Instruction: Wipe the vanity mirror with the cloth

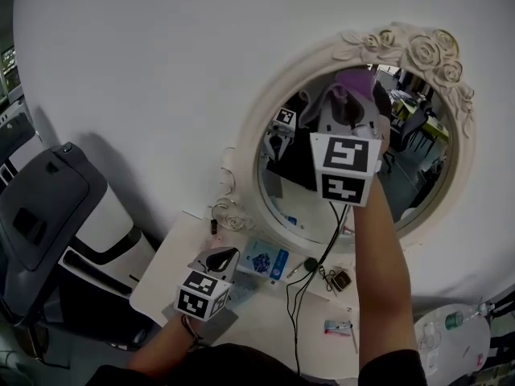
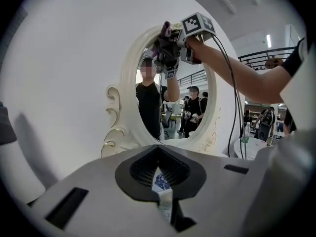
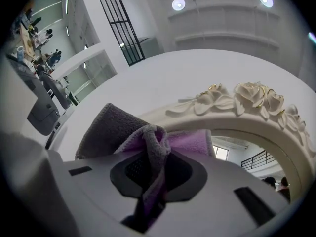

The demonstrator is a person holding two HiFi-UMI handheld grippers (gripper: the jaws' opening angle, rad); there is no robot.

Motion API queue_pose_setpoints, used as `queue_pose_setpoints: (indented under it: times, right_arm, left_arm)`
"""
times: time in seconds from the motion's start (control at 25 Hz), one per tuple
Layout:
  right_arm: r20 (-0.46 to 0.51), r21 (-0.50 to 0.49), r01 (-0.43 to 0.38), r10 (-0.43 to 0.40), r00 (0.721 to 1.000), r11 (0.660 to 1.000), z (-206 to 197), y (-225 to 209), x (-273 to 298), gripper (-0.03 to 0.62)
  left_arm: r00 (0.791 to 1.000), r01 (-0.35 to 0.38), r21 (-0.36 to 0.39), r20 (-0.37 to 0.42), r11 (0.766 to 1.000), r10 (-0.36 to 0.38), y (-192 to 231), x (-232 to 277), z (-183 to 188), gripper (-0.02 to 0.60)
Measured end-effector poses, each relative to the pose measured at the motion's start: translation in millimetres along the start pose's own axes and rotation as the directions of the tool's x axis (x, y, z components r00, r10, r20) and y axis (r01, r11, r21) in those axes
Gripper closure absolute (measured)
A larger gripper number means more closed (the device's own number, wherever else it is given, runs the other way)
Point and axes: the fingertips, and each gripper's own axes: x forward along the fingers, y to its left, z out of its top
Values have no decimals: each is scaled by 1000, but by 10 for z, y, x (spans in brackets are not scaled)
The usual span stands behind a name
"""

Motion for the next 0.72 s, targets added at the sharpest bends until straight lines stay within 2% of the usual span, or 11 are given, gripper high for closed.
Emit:
queue_pose_setpoints:
  times: [0.2, 0.36, 0.56, 0.72]
  right_arm:
    - [17, -30, -47, 48, 999, 998, -278, 491, -10, 548]
    - [-18, -29, -110, 110, 994, 993, -607, 914, -68, 548]
    - [-132, -10, -269, 265, 955, 963, -1316, 1732, -222, 548]
    - [-164, 57, -270, 276, 947, 961, -1794, 2006, -412, 549]
  left_arm:
    - [1000, 23, -5, -15, 1000, -23, 3, 76, -58, 581]
    - [1000, 23, -33, -21, 999, -23, 79, 93, -127, 581]
    - [1000, 21, -48, -14, 999, -22, 132, 81, -146, 581]
    - [1000, 12, -51, -24, 999, -13, 179, 21, -205, 581]
